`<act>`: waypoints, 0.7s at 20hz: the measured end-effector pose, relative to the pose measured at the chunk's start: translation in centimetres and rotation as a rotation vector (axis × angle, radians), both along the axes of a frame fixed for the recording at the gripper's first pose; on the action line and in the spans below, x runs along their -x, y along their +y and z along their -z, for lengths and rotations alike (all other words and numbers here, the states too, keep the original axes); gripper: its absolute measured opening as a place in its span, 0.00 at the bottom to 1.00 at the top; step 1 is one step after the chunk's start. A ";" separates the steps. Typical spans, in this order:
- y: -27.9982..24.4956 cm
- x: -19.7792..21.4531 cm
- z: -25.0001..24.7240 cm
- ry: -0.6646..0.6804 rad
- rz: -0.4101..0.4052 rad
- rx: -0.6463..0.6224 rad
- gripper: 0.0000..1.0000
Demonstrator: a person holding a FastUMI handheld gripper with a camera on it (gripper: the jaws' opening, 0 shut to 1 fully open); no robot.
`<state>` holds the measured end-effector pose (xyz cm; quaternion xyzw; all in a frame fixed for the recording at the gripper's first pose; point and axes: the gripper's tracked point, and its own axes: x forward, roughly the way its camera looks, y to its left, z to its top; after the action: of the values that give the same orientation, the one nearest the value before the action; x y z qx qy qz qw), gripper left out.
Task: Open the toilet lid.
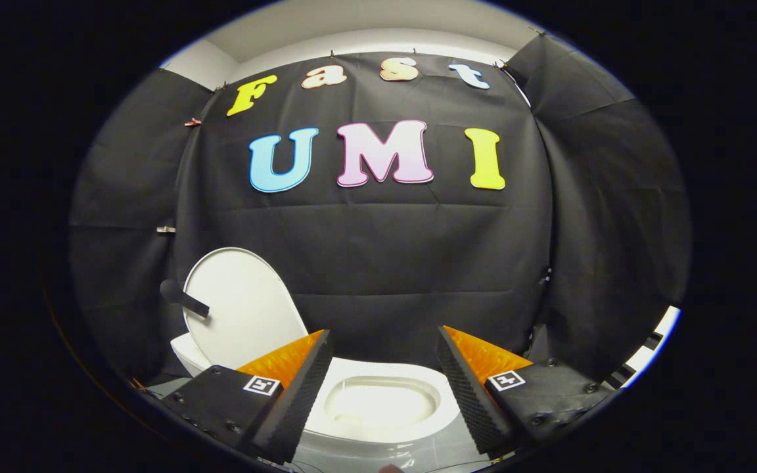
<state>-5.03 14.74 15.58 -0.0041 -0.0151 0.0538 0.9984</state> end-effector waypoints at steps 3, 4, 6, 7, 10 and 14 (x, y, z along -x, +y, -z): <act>-2.5 -0.3 0.5 -0.052 0.023 -0.008 0.99; -3.2 -0.5 1.2 -0.048 0.030 -0.025 0.99; -3.8 -0.7 2.8 -0.029 0.038 -0.034 0.99; -4.2 -0.7 3.6 -0.020 0.043 -0.029 0.98; -4.4 -0.7 4.6 0.006 0.043 -0.043 0.99; -4.1 -0.8 5.1 0.013 0.045 -0.035 0.99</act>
<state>-4.21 10.63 10.45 0.0134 -0.0096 0.0312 0.9994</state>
